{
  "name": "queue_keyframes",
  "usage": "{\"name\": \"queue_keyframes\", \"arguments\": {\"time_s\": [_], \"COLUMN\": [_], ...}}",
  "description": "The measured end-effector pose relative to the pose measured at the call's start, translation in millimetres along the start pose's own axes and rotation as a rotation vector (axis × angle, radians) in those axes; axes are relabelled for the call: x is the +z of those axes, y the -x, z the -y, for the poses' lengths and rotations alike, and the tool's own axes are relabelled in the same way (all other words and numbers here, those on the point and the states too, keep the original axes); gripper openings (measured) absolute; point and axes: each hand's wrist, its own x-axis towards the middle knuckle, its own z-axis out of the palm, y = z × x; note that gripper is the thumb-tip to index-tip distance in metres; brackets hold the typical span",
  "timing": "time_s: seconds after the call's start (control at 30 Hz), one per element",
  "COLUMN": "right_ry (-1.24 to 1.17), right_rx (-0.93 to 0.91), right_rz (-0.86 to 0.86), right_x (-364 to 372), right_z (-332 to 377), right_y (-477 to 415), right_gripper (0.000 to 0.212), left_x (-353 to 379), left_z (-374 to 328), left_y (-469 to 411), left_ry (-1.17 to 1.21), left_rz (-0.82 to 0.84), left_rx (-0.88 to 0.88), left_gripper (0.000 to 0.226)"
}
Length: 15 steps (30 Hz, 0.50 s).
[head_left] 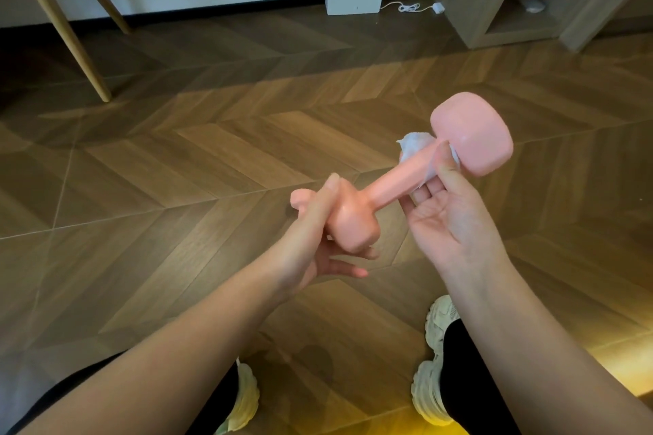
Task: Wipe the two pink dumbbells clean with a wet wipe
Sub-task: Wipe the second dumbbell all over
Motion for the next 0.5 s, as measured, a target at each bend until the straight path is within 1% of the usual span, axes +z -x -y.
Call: {"name": "queue_keyframes", "arguments": {"time_s": [0.03,0.13,0.2,0.3,0.4,0.47,0.5], "right_ry": [0.008,0.061,0.137,0.236,0.335,0.382,0.392], "right_rx": [-0.001,-0.018,-0.041,-0.014,0.048,0.051,0.042], "right_rz": [0.008,0.052,0.063,0.075,0.066,0.045,0.037], "right_x": [0,1,2,3,1,0,0], "right_z": [0,-2,-3,-17,-33,-40,-42], "right_y": [0,1,1,4,8,8,9], "right_gripper": [0.040,0.042,0.040,0.027,0.029,0.029,0.029], "left_x": [0,1,6,9,10,11,12], "left_z": [1,7,6,5,2,1,1], "left_y": [1,-3,-2,0,-1,0,1], "left_ry": [0.079,0.068,0.064,0.034,0.032,0.019,0.003], "left_rz": [-0.003,-0.089,-0.106,-0.139,-0.144,-0.155,-0.166], "left_rx": [0.009,0.146,0.184,0.250,0.257,0.240,0.239], "left_gripper": [0.074,0.087,0.095,0.087,0.075,0.064,0.062]}}
